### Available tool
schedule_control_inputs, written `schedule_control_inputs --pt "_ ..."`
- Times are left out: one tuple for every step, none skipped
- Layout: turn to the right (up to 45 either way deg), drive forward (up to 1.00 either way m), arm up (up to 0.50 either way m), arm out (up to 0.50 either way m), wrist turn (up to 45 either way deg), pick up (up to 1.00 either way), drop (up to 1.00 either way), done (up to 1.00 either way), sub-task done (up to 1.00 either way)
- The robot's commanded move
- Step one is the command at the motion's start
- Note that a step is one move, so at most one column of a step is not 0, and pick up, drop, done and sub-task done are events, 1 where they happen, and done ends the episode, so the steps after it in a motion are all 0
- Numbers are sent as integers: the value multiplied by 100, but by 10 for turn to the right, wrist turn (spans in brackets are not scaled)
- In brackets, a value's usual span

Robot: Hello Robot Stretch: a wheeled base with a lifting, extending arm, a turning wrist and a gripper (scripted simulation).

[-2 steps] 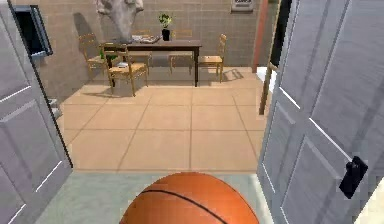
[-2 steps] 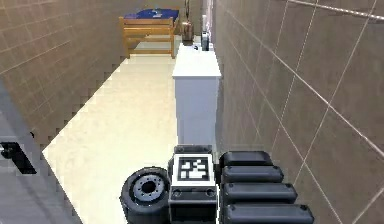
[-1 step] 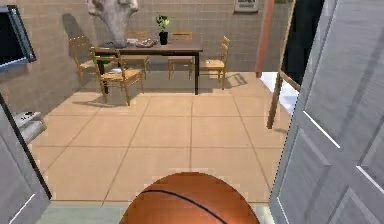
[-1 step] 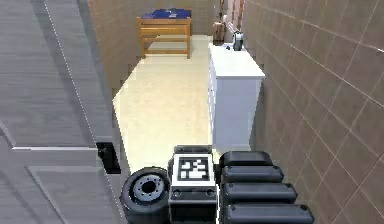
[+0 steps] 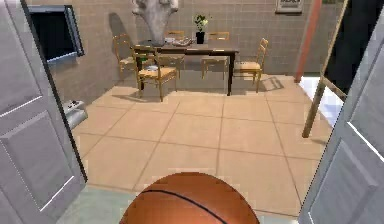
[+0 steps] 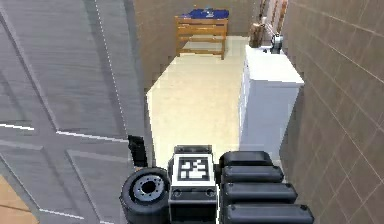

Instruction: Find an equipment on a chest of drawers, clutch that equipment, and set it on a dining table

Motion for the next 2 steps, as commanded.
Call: schedule_control_inputs --pt "0 100 0 0 0 0 0 0 0" --pt "0 100 0 0 0 0 0 0 0"
